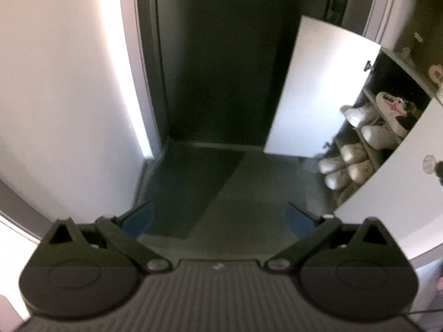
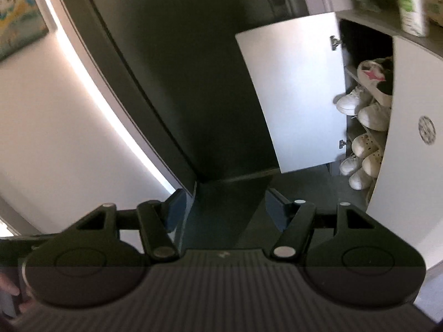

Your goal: Organize scattered shoes

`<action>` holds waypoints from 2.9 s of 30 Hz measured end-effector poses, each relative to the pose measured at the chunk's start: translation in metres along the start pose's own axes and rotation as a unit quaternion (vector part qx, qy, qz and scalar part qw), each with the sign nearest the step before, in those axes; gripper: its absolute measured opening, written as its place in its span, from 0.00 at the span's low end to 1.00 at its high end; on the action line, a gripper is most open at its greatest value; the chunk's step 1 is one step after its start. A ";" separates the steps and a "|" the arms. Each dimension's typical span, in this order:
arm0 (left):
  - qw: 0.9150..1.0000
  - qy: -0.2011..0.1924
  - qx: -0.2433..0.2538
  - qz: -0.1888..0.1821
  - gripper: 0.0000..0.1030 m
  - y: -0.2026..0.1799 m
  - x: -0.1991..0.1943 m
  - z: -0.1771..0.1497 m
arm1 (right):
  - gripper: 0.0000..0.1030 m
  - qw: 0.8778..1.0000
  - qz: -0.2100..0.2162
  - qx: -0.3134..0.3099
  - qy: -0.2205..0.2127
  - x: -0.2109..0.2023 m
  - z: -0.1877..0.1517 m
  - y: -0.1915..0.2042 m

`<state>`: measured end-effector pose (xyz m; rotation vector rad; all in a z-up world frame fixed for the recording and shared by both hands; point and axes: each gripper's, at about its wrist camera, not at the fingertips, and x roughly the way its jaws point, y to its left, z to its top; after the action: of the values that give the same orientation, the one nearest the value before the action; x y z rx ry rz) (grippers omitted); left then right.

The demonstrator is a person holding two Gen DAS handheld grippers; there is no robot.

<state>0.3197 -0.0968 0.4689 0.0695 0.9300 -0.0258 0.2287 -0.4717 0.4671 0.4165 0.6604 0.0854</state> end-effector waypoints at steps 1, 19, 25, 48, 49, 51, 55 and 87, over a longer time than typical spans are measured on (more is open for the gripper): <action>1.000 0.005 0.001 0.003 1.00 0.006 0.005 -0.002 | 0.65 1.000 -0.015 0.008 -0.002 -0.003 -0.015 0.004; 0.988 -0.043 0.133 -0.062 1.00 0.028 0.276 -0.171 | 0.65 0.977 -0.157 0.144 -0.031 0.165 -0.309 0.015; 0.985 -0.044 0.152 -0.076 1.00 0.000 0.402 -0.226 | 0.65 0.979 -0.164 0.112 -0.042 0.263 -0.370 -0.037; 0.996 -0.002 0.021 -0.084 1.00 0.059 0.418 -0.324 | 0.64 0.999 -0.027 0.002 -0.037 0.411 -0.473 -0.084; 0.997 -0.017 0.023 -0.070 1.00 0.062 0.406 -0.325 | 0.64 0.999 -0.014 -0.005 -0.039 0.405 -0.467 -0.074; 0.998 -0.039 0.024 -0.037 1.00 0.072 0.382 -0.330 | 0.64 0.999 0.004 -0.025 -0.043 0.393 -0.457 -0.059; 0.998 -0.052 -0.029 -0.008 1.00 0.102 0.334 -0.349 | 0.64 0.996 0.037 -0.066 -0.049 0.349 -0.443 -0.031; 0.988 -0.153 0.000 -0.015 1.00 0.139 0.160 -0.473 | 1.00 0.990 0.018 -0.093 -0.106 0.098 -0.564 0.086</action>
<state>0.0441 0.0765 0.0650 0.0496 0.6245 -0.0631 -0.0340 -0.1763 0.0444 0.2532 0.4297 0.1347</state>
